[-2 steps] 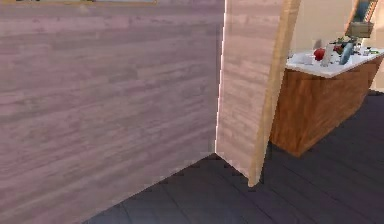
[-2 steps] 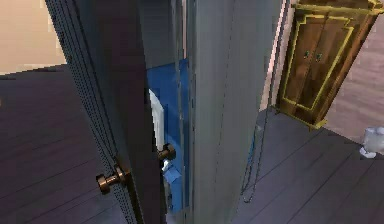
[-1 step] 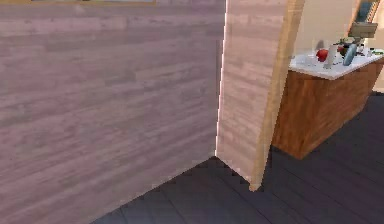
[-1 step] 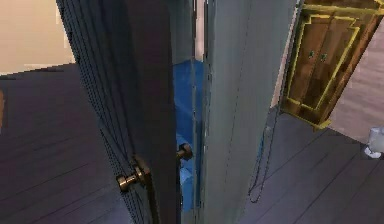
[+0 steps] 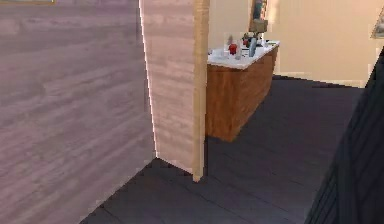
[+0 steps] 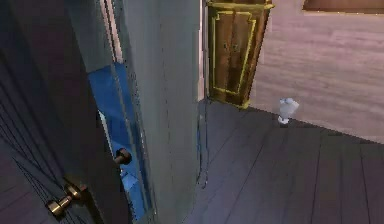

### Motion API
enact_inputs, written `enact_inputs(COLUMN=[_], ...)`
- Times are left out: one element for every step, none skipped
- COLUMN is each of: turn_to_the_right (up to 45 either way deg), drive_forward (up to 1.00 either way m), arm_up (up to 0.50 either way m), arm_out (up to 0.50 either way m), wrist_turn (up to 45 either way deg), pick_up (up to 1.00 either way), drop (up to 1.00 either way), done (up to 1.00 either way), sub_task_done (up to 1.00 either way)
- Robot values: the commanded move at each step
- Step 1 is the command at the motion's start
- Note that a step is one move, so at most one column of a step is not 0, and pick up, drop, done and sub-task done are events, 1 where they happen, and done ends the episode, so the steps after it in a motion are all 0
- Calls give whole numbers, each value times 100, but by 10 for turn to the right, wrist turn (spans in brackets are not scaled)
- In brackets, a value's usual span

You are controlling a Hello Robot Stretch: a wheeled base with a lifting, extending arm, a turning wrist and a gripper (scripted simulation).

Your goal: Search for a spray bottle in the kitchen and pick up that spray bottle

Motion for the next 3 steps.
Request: enact_inputs(turn_to_the_right=[0,330,0], drive_forward=[65,0,100], arm_up=[0,0,0], arm_out=[0,0,0], wrist_turn=[0,0,0], pick_up=[0,0,0], drop=[0,0,0], done=[0,0,0], sub_task_done=[0,0,0])
